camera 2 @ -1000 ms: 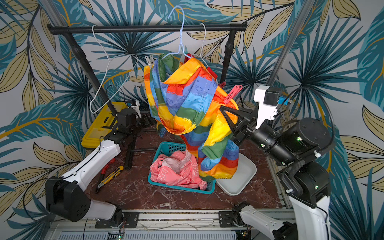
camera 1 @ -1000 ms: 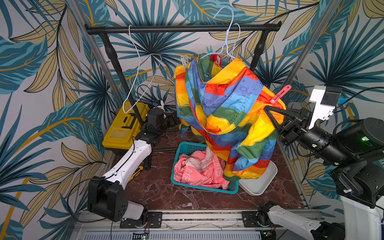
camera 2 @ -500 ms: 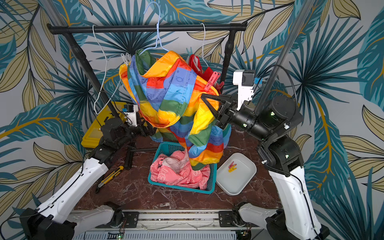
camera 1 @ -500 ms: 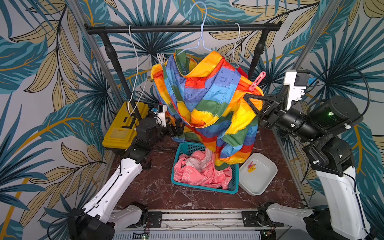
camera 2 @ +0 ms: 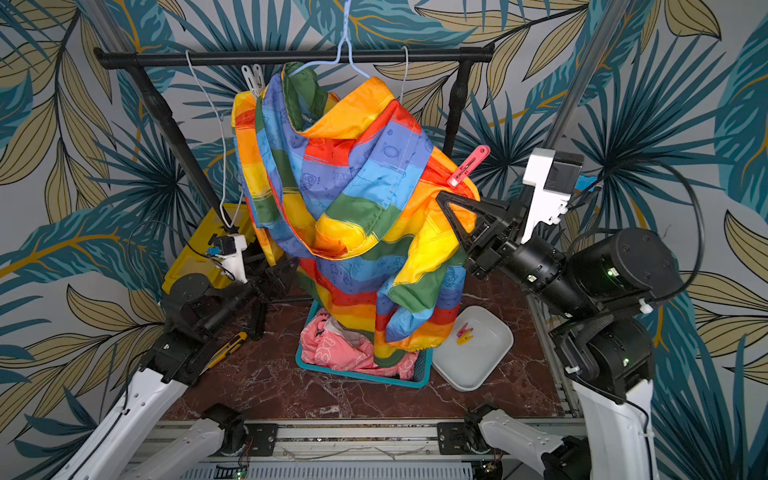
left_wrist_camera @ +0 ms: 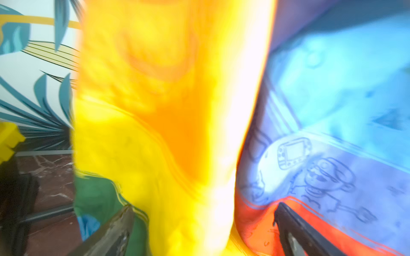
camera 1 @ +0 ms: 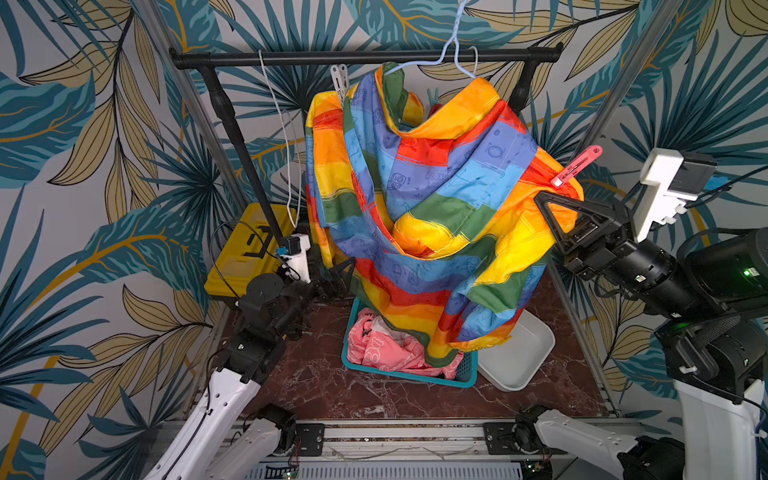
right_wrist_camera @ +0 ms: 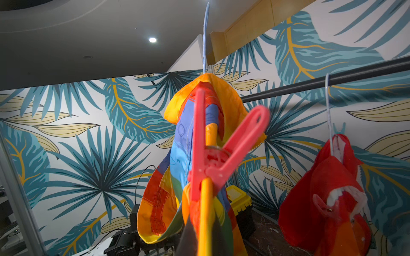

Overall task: Remove the clothespins securing jackets to the hanger
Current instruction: Adjust the jacket in the basket.

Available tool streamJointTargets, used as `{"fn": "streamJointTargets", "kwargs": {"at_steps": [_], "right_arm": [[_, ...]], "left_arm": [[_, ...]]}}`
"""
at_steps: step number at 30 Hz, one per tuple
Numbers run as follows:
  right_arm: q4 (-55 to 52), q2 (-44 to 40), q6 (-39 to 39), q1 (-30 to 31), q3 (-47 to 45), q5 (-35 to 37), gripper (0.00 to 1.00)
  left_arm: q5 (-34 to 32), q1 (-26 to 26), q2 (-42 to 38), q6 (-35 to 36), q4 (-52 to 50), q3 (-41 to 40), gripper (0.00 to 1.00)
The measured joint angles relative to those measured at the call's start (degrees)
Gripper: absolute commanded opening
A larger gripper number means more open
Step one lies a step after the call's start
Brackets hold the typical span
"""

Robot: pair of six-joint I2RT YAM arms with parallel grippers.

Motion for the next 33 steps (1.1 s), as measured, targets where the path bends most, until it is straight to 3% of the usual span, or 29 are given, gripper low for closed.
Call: {"fn": "streamJointTargets", "kwargs": {"at_steps": [7, 13, 23, 30, 33], "right_arm": [[-3.21, -0.11, -1.81, 0.0, -0.81, 2.97, 0.0], [-5.09, -0.24, -2.84, 0.0, -0.81, 1.77, 0.0], [-7.87, -1.99, -4.33, -0.02, -0.52, 0.02, 0.0], [-8.31, -3.56, -4.98, 0.0, -0.52, -1.55, 0.0], [-8.35, -3.82, -4.98, 0.0, -0.52, -2.49, 0.0]], "left_arm": [[-6.08, 0.02, -8.13, 0.48, -7.72, 0.17, 1.0], [-15.34, 1.16, -7.72, 1.03, -10.45, 0.17, 1.0], [-18.6, 7.41, 9.99, -1.99, -3.56, 2.36, 1.0], [-15.98, 14.49, 21.66, -6.45, 3.02, 6.05, 1.0], [-11.58, 16.04, 25.33, -6.51, 4.15, 8.11, 1.0]]}}
